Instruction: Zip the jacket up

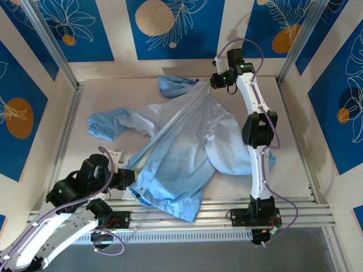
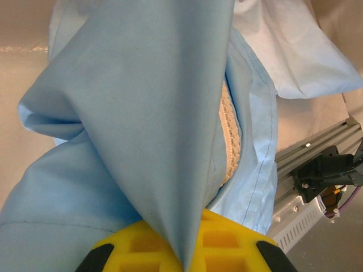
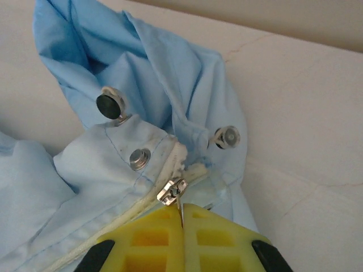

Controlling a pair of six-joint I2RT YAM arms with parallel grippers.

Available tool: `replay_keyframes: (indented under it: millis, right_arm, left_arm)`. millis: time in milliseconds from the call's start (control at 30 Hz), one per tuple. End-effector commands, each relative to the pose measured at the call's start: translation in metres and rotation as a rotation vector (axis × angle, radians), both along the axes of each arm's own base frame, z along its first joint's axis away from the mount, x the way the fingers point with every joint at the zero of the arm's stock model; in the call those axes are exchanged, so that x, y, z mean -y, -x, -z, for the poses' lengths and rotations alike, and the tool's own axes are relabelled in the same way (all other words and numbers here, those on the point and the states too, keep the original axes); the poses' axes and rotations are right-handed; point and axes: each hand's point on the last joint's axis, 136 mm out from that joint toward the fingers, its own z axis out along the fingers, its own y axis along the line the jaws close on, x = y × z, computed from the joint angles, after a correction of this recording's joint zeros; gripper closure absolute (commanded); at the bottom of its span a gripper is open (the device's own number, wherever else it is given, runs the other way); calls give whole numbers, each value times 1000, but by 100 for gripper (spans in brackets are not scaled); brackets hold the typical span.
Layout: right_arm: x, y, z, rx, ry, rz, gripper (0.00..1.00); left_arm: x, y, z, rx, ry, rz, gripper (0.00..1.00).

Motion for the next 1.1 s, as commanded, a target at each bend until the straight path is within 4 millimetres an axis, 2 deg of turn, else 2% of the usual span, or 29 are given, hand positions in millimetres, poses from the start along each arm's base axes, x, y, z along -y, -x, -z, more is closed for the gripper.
replay_keyframes:
  millis: [0, 300, 500, 667, 800, 1067]
  right_arm:
    - [24, -31, -19, 117, -1, 68, 100]
    - [38, -50, -22, 159, -61, 114, 100]
    - [45, -66, -36, 220, -110, 147, 100]
    - [67, -75, -46, 254, -138, 198, 100]
    - [83, -78, -47, 251, -180, 223, 100]
    - [58, -79, -46, 272, -207, 155, 100]
  left_arm:
    - [-3, 1, 8, -37, -15, -25, 100]
    - [-1, -22, 30, -88, -71, -102, 100]
    - [-1, -61, 39, -123, -37, -193, 100]
    - [-10, -86, 54, -209, -31, -216, 100]
    - [-15, -109, 57, -215, 6, -230, 100]
    - [-17, -176, 54, -167, -10, -209, 100]
